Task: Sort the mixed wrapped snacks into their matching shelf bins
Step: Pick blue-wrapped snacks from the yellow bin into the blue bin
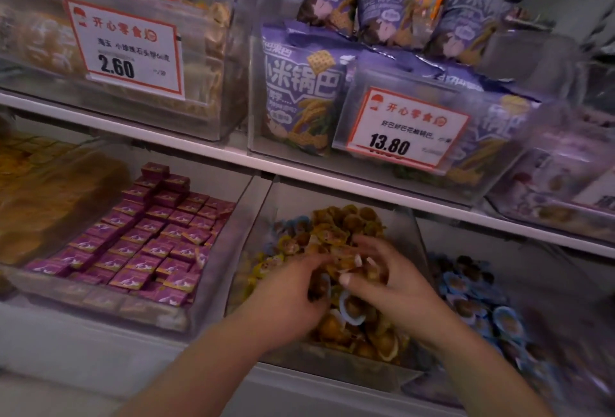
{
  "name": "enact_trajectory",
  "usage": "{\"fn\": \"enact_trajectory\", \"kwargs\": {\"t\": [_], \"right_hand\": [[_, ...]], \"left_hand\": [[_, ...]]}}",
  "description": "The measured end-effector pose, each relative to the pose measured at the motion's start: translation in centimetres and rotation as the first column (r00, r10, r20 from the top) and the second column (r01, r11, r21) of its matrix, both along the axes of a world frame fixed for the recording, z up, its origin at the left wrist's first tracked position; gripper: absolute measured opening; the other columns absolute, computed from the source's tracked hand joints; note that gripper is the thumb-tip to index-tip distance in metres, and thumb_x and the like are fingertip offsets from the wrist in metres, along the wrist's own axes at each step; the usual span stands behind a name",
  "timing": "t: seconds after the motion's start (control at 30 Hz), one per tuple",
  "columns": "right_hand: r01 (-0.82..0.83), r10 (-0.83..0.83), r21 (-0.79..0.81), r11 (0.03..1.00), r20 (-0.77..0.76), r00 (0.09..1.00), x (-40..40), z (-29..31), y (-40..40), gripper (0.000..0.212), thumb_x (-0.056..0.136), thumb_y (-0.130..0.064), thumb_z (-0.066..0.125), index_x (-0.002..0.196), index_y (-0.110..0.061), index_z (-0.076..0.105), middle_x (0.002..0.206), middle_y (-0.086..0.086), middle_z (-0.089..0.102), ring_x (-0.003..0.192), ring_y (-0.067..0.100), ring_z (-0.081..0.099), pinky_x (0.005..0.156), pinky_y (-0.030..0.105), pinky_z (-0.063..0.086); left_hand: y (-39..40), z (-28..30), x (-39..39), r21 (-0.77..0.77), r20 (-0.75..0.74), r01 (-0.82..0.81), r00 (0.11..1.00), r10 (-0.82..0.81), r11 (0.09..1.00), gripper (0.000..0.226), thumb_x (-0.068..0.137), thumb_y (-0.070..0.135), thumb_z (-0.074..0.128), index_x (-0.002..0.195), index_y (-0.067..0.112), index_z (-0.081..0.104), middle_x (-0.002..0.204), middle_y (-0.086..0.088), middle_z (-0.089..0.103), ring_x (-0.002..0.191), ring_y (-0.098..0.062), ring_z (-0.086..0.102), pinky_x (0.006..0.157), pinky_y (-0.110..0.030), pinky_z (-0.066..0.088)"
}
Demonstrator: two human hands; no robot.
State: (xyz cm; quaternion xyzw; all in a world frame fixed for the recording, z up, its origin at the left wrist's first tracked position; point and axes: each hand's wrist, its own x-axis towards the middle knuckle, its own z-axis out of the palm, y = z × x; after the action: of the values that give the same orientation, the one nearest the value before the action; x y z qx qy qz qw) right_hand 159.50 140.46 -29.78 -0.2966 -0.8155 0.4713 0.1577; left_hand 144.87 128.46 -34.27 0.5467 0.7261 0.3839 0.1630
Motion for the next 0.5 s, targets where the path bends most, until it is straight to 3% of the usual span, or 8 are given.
{"fn": "enact_trajectory", "kwargs": {"t": [0.1, 0.17, 0.27, 0.33, 0.4, 0.5], "right_hand": [[0.021, -0.023, 0.233, 0.972, 0.003, 1.000, 0.2, -0.8, 0.2, 0.056, 0.085, -0.024, 0.075, 0.131, -0.044, 0.050, 0.123, -0.021, 0.059, 0.115, -0.006, 0.057, 0.094, 0.006, 0.042], [-0.052, -0.007, 0.438, 0.898, 0.130, 0.991, 0.3, -0.9, 0.1, 0.048, 0.089, -0.020, 0.068, 0.130, -0.043, 0.055, 0.129, -0.012, 0.056, 0.123, 0.006, 0.053, 0.098, 0.006, 0.036], [-0.224, 0.007, 0.664, 0.713, 0.313, 0.950, 0.7, -0.8, -0.1, 0.048, 0.091, -0.017, 0.061, 0.136, -0.031, 0.056, 0.139, -0.006, 0.048, 0.127, 0.020, 0.047, 0.108, 0.032, 0.040], [-0.223, 0.027, 0.700, 0.678, 0.279, 0.960, 1.5, 0.3, 0.1, 0.040, 0.092, -0.016, 0.057, 0.130, -0.027, 0.060, 0.131, -0.004, 0.052, 0.117, 0.022, 0.053, 0.099, 0.040, 0.047], [-0.211, 0.054, 0.691, 0.692, 0.242, 0.969, 2.7, 1.6, 0.8, 0.032, 0.092, -0.027, 0.052, 0.122, -0.028, 0.063, 0.115, -0.008, 0.055, 0.104, 0.015, 0.057, 0.088, 0.032, 0.050], [-0.360, 0.111, 0.610, 0.706, 0.406, 0.907, 3.5, 2.1, 0.7, 0.039, 0.091, -0.053, 0.051, 0.125, -0.036, 0.058, 0.111, -0.015, 0.054, 0.104, 0.009, 0.055, 0.082, 0.028, 0.048]], "left_hand": [[0.2, 0.1, 0.0, -0.019, -0.110, 0.002, 0.994, -0.004, 1.000, 0.055, 0.079, 0.029, 0.063, 0.133, 0.038, 0.058, 0.132, 0.010, 0.059, 0.119, -0.011, 0.057, 0.099, -0.030, 0.048], [0.1, 0.3, -0.2, -0.019, -0.177, -0.018, 0.984, 0.014, 1.000, 0.048, 0.079, 0.030, 0.067, 0.127, 0.036, 0.063, 0.126, 0.008, 0.061, 0.115, -0.014, 0.058, 0.096, -0.031, 0.048], [-0.1, 0.5, -0.6, -0.015, -0.240, -0.030, 0.970, 0.025, 0.999, 0.038, 0.078, 0.025, 0.073, 0.115, 0.033, 0.071, 0.115, 0.009, 0.064, 0.108, -0.012, 0.059, 0.092, -0.030, 0.048], [-0.2, 0.3, -0.8, -0.052, -0.191, -0.039, 0.981, 0.029, 0.998, 0.035, 0.077, 0.019, 0.075, 0.110, 0.031, 0.072, 0.107, 0.012, 0.067, 0.100, -0.007, 0.062, 0.086, -0.022, 0.048], [-0.3, 0.4, -1.0, -0.085, -0.141, -0.052, 0.989, 0.040, 0.995, 0.033, 0.081, 0.016, 0.074, 0.111, 0.029, 0.072, 0.104, 0.013, 0.068, 0.095, -0.004, 0.063, 0.085, -0.021, 0.050], [-0.2, 0.6, -0.9, -0.078, -0.089, -0.083, 0.993, 0.076, 0.994, 0.026, 0.089, 0.016, 0.068, 0.112, 0.027, 0.072, 0.103, 0.011, 0.069, 0.093, -0.004, 0.065, 0.086, -0.028, 0.052]]}}
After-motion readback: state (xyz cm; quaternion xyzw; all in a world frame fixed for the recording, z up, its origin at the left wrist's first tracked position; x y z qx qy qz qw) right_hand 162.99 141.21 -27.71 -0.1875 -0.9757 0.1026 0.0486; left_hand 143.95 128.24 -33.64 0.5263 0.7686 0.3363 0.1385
